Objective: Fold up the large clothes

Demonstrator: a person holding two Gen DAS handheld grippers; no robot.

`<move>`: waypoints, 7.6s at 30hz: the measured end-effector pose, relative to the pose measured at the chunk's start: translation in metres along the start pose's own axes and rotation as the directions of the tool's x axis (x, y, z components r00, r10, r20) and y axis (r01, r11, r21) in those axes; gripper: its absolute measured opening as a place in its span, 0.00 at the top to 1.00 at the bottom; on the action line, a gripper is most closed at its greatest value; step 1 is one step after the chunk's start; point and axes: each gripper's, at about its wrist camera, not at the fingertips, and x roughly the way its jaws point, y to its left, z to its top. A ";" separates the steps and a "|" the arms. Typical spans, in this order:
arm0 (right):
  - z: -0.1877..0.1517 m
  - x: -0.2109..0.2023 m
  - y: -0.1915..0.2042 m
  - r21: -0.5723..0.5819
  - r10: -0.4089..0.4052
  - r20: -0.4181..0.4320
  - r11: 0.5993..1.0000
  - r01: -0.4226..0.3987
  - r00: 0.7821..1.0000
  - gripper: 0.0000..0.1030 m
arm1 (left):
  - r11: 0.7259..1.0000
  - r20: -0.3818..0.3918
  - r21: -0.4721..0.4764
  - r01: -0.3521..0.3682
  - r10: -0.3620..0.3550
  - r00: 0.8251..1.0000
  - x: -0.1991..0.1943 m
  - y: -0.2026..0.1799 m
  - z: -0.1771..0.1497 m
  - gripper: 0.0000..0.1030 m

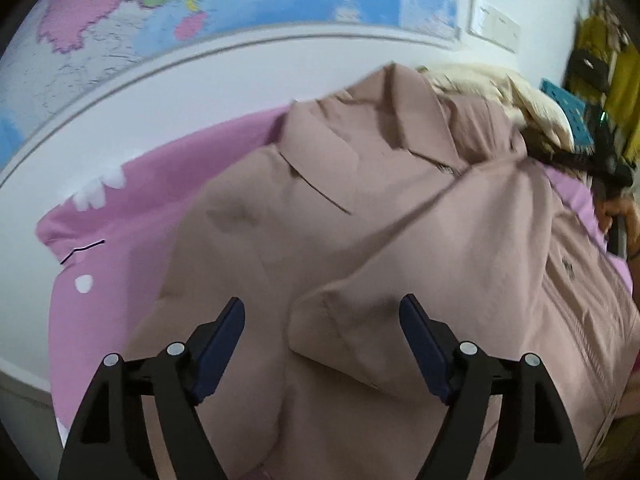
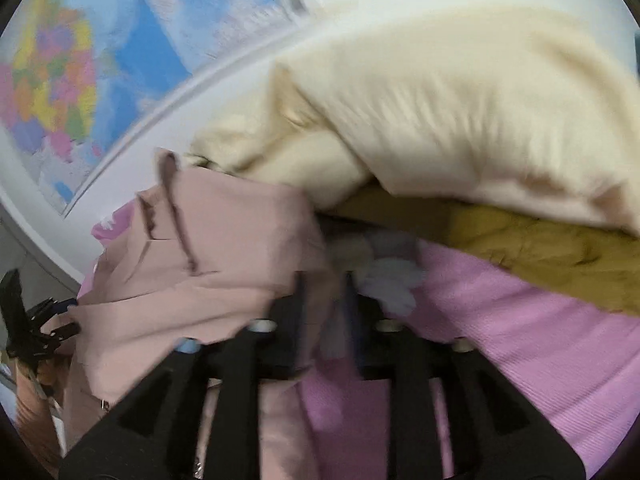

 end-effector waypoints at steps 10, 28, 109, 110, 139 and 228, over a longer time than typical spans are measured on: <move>-0.076 -0.002 0.190 -0.565 0.251 -0.225 0.754 -0.336 0.941 0.30 | 0.999 -0.062 -0.033 -0.009 0.007 0.998 -0.003 -0.013 0.031 0.68; -0.047 0.070 0.179 -0.322 0.270 -0.301 0.874 -0.364 0.915 0.95 | 0.971 0.066 -0.171 0.164 -0.155 0.986 -0.020 0.020 0.032 0.25; -0.158 0.005 0.365 -0.543 0.435 -0.557 0.454 -0.707 0.708 0.30 | 0.893 -0.046 -0.385 -0.235 0.236 0.971 -0.126 0.098 -0.128 0.96; -0.167 0.005 0.375 -0.531 0.446 -0.579 0.428 -0.731 0.682 0.30 | 0.898 -0.030 -0.395 -0.194 0.199 0.980 -0.130 0.097 -0.124 0.96; 0.006 -0.078 0.265 -0.311 0.686 -0.247 0.613 -0.727 0.684 0.95 | 0.905 0.440 -0.358 0.230 -0.054 0.897 -0.241 0.077 -0.053 0.22; -0.041 0.005 0.104 -0.284 0.055 -0.068 0.956 -0.072 0.996 0.65 | 0.970 0.024 -0.094 -0.223 0.226 0.974 0.002 -0.037 0.001 0.23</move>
